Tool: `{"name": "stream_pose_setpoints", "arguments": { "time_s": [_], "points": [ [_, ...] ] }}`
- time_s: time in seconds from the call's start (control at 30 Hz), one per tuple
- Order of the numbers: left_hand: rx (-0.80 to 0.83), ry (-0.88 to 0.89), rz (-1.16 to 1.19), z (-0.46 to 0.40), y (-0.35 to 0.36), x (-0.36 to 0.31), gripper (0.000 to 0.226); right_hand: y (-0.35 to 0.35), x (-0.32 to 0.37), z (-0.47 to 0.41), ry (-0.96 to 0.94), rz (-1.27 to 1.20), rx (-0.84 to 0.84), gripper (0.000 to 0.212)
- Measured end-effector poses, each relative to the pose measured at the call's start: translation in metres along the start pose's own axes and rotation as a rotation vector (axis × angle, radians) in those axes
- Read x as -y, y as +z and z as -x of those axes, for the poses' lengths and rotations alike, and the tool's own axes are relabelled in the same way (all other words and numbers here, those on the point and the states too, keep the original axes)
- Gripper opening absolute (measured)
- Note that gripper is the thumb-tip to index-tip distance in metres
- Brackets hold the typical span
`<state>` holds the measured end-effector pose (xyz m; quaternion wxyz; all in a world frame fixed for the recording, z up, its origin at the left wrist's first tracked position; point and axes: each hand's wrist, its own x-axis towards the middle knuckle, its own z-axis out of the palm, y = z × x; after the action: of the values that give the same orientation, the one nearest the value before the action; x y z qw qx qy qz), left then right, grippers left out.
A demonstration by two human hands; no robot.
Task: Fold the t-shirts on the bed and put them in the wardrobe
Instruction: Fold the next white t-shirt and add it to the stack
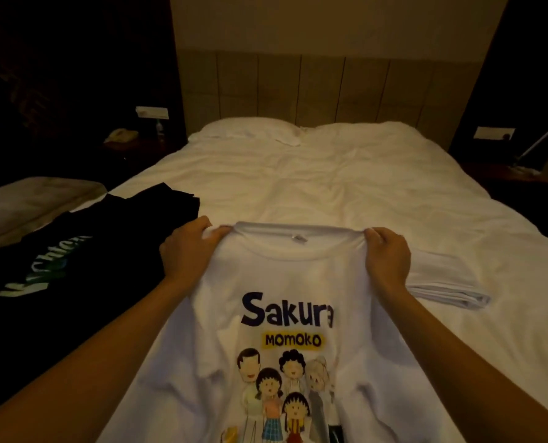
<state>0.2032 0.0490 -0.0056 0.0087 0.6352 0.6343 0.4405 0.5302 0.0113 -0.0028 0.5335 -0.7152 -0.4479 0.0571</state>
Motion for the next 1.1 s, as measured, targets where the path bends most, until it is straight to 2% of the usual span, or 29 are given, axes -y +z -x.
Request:
{"name": "stream_pose_setpoints", "arguments": {
  "time_s": [0.17,0.33,0.43,0.6,0.73,0.97,1.1],
  "points": [
    [-0.071,0.117,-0.236,-0.072,0.012,-0.016,0.061,0.031,0.018,-0.052,-0.098,0.172,-0.096,0.032],
    [-0.130,0.245,-0.304,-0.136,0.046,0.000,0.064,0.072,0.021,-0.101,-0.206,0.276,-0.171,0.031],
    [-0.097,0.245,-0.411,-0.165,0.071,0.016,0.066,0.104,0.013,-0.129,-0.293,0.372,-0.174,0.035],
    [-0.002,0.236,-0.506,-0.201,0.119,0.047,0.073,0.162,-0.011,-0.169,-0.321,0.463,-0.174,0.039],
    [0.005,0.251,-0.496,-0.222,0.167,0.072,0.066,0.211,-0.033,-0.198,-0.316,0.552,-0.141,0.042],
    [0.146,0.209,-0.547,-0.200,0.266,0.139,0.059,0.299,-0.112,-0.187,-0.292,0.601,0.009,0.038],
    [0.138,0.200,-0.535,-0.216,0.286,0.146,0.060,0.318,-0.121,-0.207,-0.398,0.607,0.015,0.036]
  ]
}}
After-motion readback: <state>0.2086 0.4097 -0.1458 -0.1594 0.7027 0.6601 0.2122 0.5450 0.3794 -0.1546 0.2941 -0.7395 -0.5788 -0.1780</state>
